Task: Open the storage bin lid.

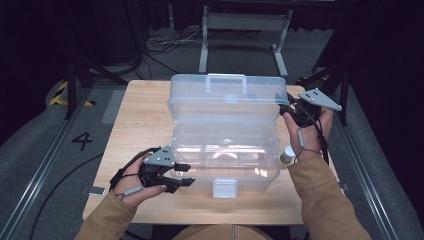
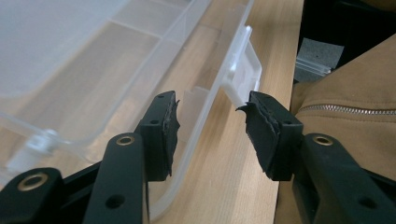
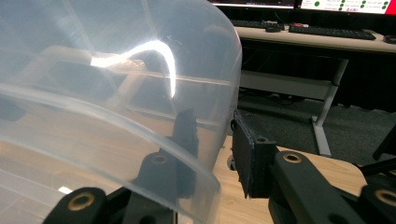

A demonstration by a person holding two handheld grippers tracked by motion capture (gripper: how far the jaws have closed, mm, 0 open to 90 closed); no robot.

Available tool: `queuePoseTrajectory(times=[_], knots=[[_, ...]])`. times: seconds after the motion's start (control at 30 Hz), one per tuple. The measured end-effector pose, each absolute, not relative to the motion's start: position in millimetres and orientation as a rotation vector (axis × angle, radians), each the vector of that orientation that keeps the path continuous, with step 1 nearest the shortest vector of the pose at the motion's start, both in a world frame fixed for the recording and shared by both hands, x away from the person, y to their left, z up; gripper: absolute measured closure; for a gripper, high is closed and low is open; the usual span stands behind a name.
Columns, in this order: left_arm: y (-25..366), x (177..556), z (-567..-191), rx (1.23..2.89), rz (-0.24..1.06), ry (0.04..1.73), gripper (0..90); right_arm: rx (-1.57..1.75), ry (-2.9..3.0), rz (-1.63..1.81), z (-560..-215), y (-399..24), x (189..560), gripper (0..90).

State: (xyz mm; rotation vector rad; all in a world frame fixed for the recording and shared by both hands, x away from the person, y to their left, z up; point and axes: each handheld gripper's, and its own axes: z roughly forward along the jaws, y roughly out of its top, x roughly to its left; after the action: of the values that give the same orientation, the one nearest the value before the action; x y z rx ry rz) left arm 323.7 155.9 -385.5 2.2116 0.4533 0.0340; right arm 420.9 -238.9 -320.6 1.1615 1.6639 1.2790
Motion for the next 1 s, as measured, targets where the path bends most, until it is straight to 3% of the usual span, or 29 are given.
queuePoseTrajectory(times=[0.43, 0.7, 1.0], knots=[[151, 331, -412, 2.235, -0.008, 0.487, 61.2, 1.162, 1.63, 1.289, -321, -237, 421, 71.8], [151, 333, -417, 2.232, 0.002, 0.515, 70.7, 1.159, 1.603, 1.291, -320, -236, 421, 73.2], [151, 334, -417, 2.245, -0.006, 0.511, 71.6, 1.155, 1.564, 1.27, -319, -234, 423, 77.5]])
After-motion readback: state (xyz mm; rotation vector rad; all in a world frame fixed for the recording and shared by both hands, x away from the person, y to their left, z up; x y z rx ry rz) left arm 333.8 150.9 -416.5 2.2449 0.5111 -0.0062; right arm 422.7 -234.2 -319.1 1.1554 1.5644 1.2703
